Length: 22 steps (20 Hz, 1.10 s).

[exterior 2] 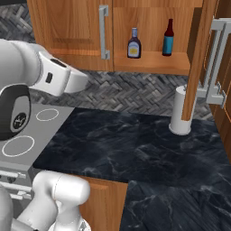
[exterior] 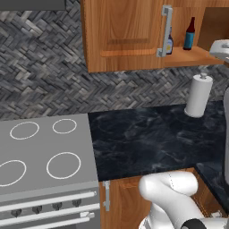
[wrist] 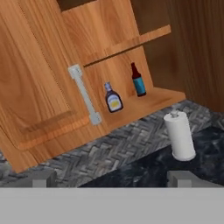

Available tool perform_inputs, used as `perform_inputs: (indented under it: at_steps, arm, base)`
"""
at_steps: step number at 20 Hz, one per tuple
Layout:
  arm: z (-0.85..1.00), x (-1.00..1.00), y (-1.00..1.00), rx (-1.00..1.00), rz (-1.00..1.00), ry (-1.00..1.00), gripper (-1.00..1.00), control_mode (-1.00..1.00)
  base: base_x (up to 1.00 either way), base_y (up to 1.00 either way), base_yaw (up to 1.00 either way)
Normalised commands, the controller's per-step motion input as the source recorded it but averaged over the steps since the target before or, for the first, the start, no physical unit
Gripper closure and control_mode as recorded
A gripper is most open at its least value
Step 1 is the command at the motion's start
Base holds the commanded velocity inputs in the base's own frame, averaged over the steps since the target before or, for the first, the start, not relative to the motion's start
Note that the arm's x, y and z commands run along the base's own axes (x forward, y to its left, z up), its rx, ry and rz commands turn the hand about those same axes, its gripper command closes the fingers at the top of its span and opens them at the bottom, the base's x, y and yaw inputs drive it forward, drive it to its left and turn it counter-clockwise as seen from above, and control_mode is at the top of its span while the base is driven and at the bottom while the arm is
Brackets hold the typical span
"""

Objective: The dining table condiment station is running low on condiment bottle. Refill the condiment station by opening the cabinet and taking the condiment bottle from the cabinet and placing it on the dining table.

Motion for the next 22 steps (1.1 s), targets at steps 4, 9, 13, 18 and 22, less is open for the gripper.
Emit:
perform_inputs:
  at_steps: [4,9,13,18,22]
  arm:
    - [0.00,0.09,0.00,0.05,0.21,-0.01,-1.00,-1.00]
    - [0.00,0.14,0.00,0.02,0.19,0.00,-1.00,-1.00]
    - [0.00,0.19,0.07,0.00,0.17,0.00,-1.00,-1.00]
    - [0.00,0.38,0.30,0.00,0.12,0.00,-1.00,-1.00]
    - [0.00,0.51,0.39,0.00,0.04,0.00,-1.00,-1.00]
  base:
    - [0.00,0.00,0.00]
    - [0.00,0.00,0.00]
    - [0.00,0.00,0.00]
    - [0.00,0.00,0.00]
    - [0.00,0.00,0.00]
